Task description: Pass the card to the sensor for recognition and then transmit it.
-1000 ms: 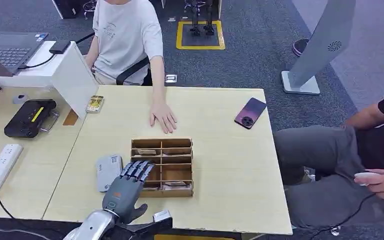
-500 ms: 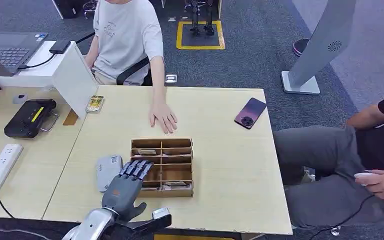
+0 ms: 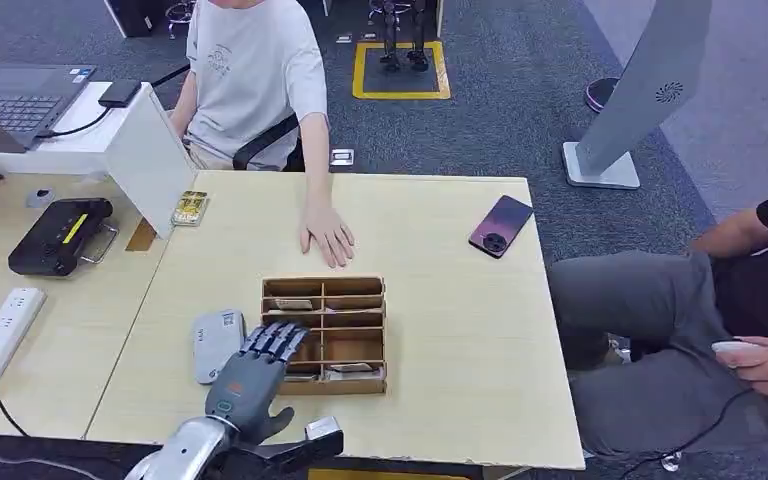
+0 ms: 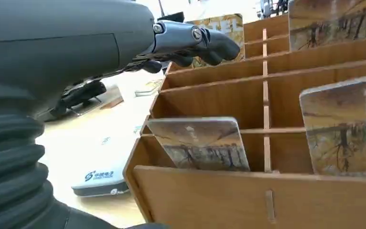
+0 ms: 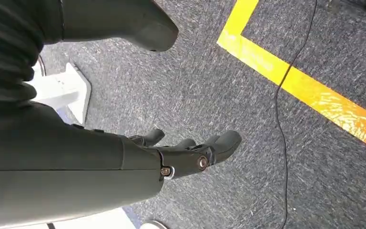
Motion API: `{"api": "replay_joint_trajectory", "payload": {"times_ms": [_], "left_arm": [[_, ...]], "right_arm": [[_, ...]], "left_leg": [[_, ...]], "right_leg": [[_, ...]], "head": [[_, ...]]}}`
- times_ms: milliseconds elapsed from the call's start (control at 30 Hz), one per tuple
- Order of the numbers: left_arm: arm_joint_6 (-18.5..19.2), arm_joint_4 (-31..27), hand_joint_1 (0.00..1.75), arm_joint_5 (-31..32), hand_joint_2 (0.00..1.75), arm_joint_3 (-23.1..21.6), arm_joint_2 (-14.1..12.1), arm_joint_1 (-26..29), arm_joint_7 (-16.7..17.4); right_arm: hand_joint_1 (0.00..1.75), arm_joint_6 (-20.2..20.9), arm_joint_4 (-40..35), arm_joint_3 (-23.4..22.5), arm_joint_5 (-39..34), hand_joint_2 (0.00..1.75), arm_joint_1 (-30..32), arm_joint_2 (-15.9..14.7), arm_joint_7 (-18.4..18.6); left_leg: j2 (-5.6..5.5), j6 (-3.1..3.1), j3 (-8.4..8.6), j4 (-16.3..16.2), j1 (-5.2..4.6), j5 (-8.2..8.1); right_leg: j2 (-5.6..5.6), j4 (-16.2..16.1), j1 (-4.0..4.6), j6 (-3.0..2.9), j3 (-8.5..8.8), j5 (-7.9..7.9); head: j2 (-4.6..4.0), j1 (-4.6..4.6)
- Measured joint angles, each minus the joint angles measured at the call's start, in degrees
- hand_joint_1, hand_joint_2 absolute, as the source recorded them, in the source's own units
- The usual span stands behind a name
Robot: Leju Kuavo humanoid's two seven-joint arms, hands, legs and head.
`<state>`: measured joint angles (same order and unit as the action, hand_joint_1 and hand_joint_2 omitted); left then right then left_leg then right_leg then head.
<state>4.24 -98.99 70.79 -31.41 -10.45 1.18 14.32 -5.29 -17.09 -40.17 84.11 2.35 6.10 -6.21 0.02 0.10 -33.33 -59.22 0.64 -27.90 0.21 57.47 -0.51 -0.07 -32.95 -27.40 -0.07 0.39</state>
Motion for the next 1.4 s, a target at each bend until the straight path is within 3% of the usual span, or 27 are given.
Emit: {"api": "replay_joint_trajectory", "payload": {"times_ms": [1033, 1233, 1400], "left_arm": [[0.50, 0.48, 1.75, -5.60, 1.75, 0.00, -0.31, -0.54, -2.95], [-0.30, 0.48, 1.75, -8.99, 1.75, 0.04, -1.70, -1.23, -4.41], [-1.81, -1.42, 1.75, -16.55, 1.75, 1.05, -6.81, -8.75, -6.82]], "right_arm": [[0.00, 0.07, 0.35, -1.55, 0.77, 1.75, -0.29, 0.00, -0.39], [0.00, 0.07, 0.37, -1.55, 1.44, 1.75, -0.31, 0.00, -0.66], [0.00, -0.02, 0.68, -1.73, 2.34, 1.75, -0.40, -0.11, -1.27]], "left_leg": [[-0.01, 0.00, 0.01, 0.00, 0.00, 0.00], [0.00, 0.00, 0.02, 0.00, 0.00, 0.00], [-0.12, -0.10, -0.04, -0.01, 0.06, 0.12]], "right_leg": [[-0.01, 0.00, 0.00, 0.01, 0.02, 0.00], [0.00, 0.00, 0.00, 0.01, 0.00, 0.00], [-0.11, 0.02, 0.04, -0.05, -0.01, 0.04]], "head": [[0.00, 0.00], [0.00, 0.00], [0.00, -0.02]]}}
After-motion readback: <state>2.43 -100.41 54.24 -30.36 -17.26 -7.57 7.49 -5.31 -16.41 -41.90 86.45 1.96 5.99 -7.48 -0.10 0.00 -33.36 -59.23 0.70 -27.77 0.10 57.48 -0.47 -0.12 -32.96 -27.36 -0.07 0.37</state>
